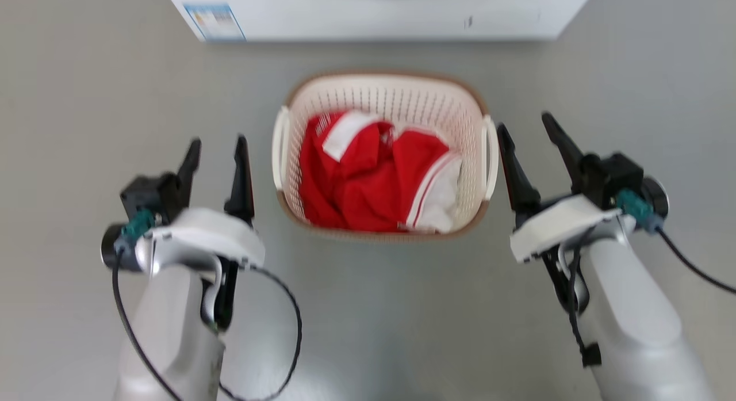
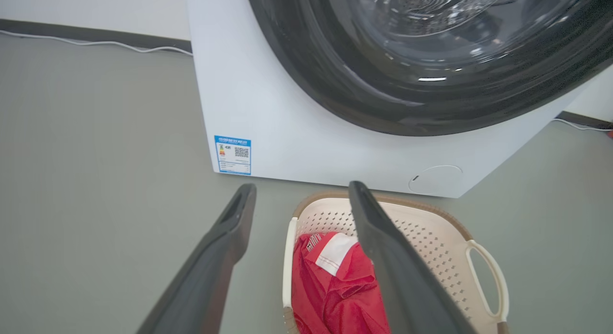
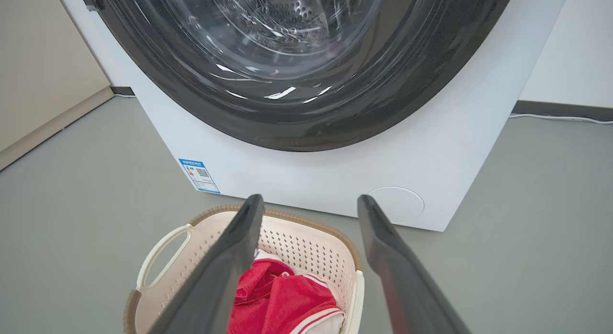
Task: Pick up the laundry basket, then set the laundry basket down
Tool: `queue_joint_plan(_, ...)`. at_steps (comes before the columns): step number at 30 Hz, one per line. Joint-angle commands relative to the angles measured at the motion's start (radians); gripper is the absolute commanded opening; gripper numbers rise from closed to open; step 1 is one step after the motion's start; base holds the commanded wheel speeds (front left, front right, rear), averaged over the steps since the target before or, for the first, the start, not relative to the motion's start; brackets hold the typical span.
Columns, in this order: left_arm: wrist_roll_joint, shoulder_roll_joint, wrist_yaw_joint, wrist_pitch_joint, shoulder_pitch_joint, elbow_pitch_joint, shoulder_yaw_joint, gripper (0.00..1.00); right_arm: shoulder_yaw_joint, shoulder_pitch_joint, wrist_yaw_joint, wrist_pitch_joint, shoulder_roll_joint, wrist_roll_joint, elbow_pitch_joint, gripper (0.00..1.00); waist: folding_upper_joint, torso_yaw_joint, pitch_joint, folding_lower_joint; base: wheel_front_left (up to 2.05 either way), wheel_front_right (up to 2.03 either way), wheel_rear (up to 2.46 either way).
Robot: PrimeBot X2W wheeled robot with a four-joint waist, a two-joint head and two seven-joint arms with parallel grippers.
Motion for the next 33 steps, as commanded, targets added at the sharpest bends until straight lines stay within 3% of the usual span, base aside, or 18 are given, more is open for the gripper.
queue_joint_plan(1,-0.003,0.019,-0.007,-0.005,0.029,-0.03,0.023,1.0,0.015,0.033,0.006,-0.006,0.012,-0.004,-0.03,1.0,0.0,0.013,-0.088,0.0,0.0,0.0,0.0)
queue_joint_plan(21,0.027,0.019,-0.038,-0.005,0.359,-0.176,0.064,1.0,-0.081,0.35,0.006,-0.006,0.012,-0.03,-0.137,1.0,0.0,0.042,-0.413,0.0,0.0,0.0,0.0)
queue_joint_plan(33,0.01,0.019,-0.033,-0.005,0.502,-0.241,0.091,1.0,-0.138,0.485,0.006,-0.006,0.012,-0.026,-0.191,1.0,0.0,0.028,-0.493,0.0,0.0,0.0,0.0)
